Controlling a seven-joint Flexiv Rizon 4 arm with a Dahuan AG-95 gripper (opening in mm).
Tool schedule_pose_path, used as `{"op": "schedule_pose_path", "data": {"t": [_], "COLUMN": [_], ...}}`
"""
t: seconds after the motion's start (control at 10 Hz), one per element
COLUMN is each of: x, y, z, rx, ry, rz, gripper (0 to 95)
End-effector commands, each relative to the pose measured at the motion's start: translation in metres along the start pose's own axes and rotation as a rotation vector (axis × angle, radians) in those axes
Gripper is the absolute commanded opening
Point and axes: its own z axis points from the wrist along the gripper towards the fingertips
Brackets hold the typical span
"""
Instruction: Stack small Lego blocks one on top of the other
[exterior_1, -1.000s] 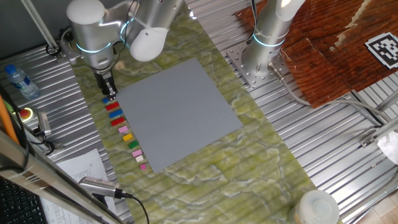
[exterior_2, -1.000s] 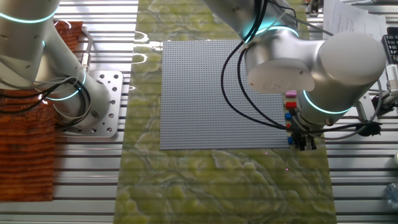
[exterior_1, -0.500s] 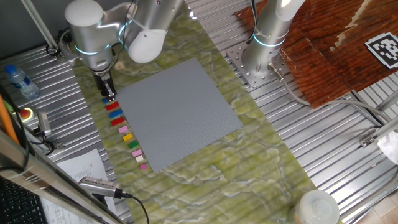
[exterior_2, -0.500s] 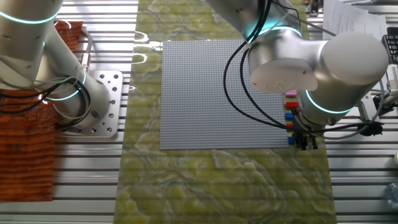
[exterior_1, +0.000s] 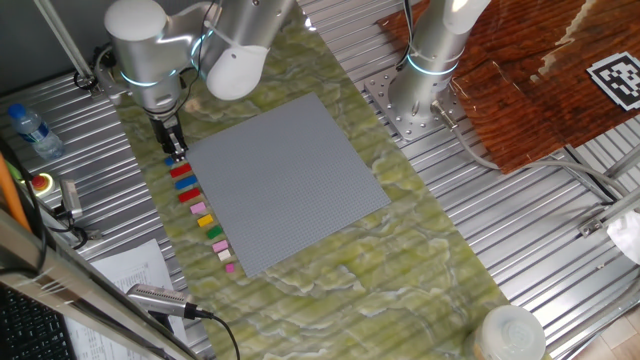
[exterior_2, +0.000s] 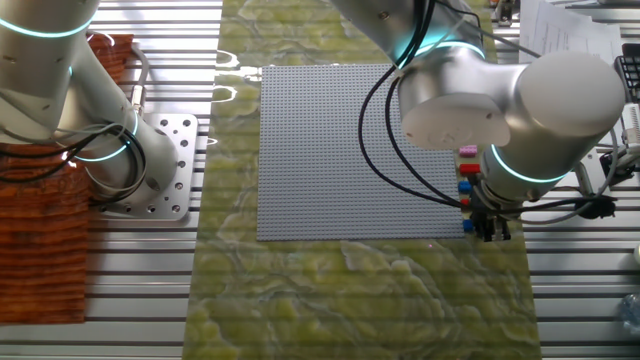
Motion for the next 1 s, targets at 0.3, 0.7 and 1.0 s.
{"op": "schedule_pose_path", "data": {"t": [0.3, 0.7, 1.0], "x": [-0.0003, -0.0003, -0.0003], "y": [-0.0002, -0.0002, -0.0002], "z": [0.0017, 0.0016, 0.0016], "rx": [-0.004, -0.007, -0.011], "ry": [0.001, 0.003, 0.003], "rz": [0.001, 0.005, 0.006], "gripper": [19.0, 0.0, 0.0]}}
